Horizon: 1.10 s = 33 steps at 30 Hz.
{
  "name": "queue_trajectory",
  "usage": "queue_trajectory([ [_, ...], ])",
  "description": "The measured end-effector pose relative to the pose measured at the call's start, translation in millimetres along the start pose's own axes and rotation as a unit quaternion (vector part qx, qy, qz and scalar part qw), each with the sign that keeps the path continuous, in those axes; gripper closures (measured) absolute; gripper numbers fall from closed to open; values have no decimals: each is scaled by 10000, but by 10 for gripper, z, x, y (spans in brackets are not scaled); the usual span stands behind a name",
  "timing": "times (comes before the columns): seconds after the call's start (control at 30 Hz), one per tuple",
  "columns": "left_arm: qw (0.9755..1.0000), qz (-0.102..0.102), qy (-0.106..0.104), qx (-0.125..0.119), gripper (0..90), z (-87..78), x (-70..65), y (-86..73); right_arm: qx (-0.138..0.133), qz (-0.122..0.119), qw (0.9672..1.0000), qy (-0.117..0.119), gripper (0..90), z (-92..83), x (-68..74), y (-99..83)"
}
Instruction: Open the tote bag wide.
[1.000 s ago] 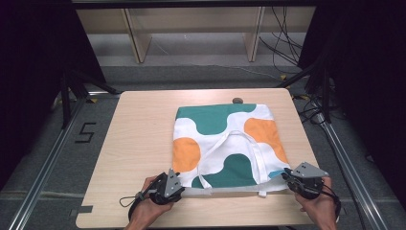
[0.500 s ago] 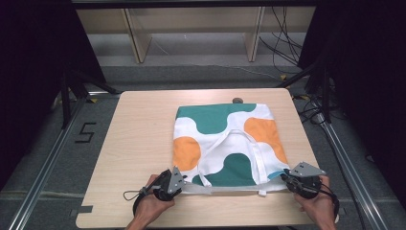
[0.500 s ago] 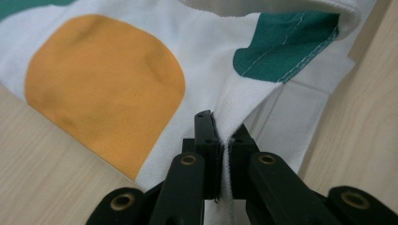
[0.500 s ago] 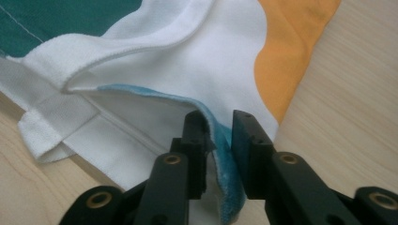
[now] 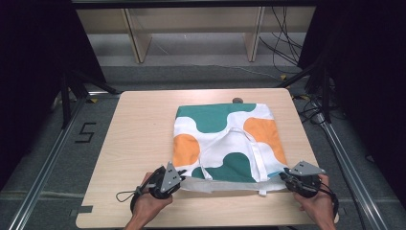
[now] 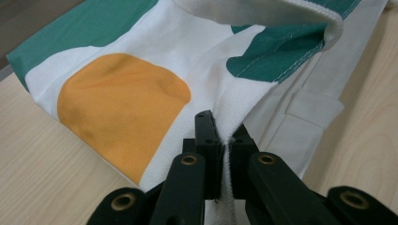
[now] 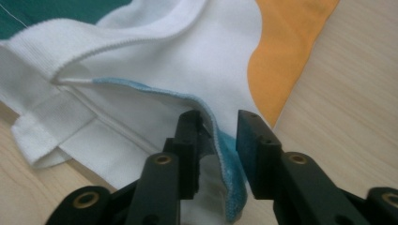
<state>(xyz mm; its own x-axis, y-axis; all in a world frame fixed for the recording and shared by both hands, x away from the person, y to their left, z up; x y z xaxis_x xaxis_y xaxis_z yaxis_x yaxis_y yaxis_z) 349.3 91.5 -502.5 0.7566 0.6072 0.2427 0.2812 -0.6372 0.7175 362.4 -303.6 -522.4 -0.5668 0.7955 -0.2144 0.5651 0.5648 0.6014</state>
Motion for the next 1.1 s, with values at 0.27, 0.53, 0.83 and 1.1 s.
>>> queue_trajectory([
  [0.27, 9999, 40, 130, -64, 866, -76, 47, -22, 164, -346, 9993, -38, 842, 31, 34, 44],
  [0.53, 9981, -120, 302, -516, 868, -235, 159, 106, -940, 194, 9952, -196, 865, -348, -26, 271],
  [0.83, 9938, -231, 551, -939, 869, -475, 318, 329, -1502, 74, 9883, -247, 868, -682, -93, 593],
  [1.1, 9827, -134, 878, -1625, 871, -860, 507, 768, -2130, 89, 9764, -355, 870, -1078, -223, 994],
])
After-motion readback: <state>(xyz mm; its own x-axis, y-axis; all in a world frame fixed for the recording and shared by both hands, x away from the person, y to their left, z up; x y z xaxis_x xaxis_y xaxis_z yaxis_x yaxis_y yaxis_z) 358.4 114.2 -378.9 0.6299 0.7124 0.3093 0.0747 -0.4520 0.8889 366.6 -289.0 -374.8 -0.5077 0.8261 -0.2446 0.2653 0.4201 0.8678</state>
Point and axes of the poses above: each handheld gripper's, and its own axes: z roughly forward along the jaws, y roughly out of its top, x roughly to its left, the point moved 5 cm from there along z, roughly forward along the jaws, and after that the axes turned 8 degrees about x, right-handed, at the moved point
